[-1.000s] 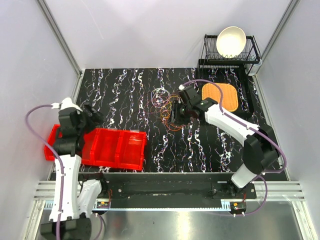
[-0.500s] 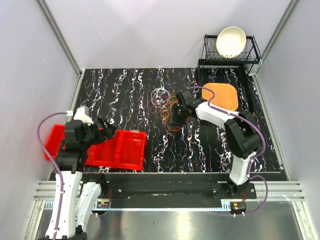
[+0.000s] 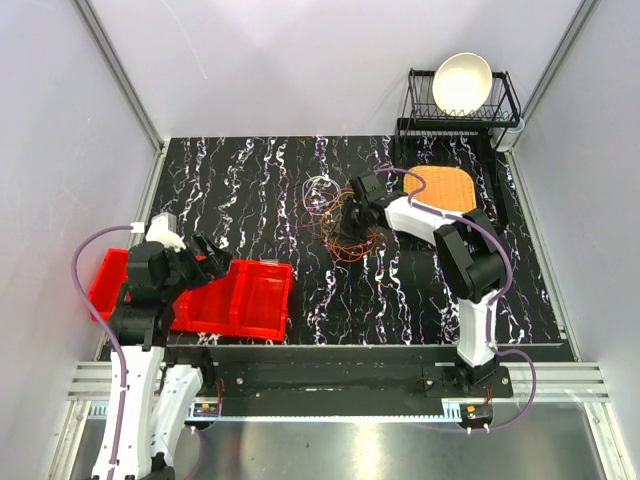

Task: Untangle the cables

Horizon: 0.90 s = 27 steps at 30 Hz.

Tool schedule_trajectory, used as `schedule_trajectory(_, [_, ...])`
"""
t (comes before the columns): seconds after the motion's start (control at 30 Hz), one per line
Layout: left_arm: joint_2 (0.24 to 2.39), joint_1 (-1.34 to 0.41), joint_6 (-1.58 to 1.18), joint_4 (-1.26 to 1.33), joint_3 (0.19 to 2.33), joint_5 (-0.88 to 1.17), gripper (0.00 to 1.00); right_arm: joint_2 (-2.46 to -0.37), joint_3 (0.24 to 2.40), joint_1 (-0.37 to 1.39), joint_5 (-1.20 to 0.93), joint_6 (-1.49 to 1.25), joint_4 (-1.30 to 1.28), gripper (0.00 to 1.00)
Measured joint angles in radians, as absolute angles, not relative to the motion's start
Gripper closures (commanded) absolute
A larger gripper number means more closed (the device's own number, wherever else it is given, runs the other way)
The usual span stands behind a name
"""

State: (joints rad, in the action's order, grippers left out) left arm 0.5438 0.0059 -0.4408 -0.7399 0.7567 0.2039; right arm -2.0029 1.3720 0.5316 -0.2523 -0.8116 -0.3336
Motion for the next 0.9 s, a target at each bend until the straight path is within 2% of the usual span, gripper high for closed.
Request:
schedule_trajectory(0.07, [0.536,0.006,-0.441,-0.739,0.757,0.201,0.13,-2.023,1.393,0.531,-0.252,-0.814,-0.329,0.76])
schedule_trajectory(0.1, [0.530,0.006,-0.441,-0.740,0.757,0.199,0.13,-2.033,1.402,0.530,-0.252,-0.815,-0.328,0.91])
schedule_trajectory(0.17, [0.514,0.006,-0.441,-0.739,0.757,0.195,0.13,-2.056,1.417,0.528,-0.250,-0.817,-0.324,1.00])
schedule_trajectory(0.4, [0.508,0.006,-0.441,-0.739,0.757,0.191,0.14,-2.073,1.491,0.527,-0.260,-0.809,-0.351,1.00])
schedule_trajectory(0.6, [0.508,0.006,-0.442,-0.740,0.756,0.179,0.14,-2.030,1.760,0.527,-0.371,-0.770,-0.392,1.00])
schedule_trajectory(0.8, [0.508,0.006,-0.442,-0.740,0.757,0.170,0.14,-1.804,2.013,0.527,-0.450,-0.725,-0.374,1.00])
schedule_trajectory(0.9, [0.508,0.006,-0.442,-0.740,0.757,0.168,0.15,-1.649,2.020,0.527,-0.474,-0.711,-0.338,1.00])
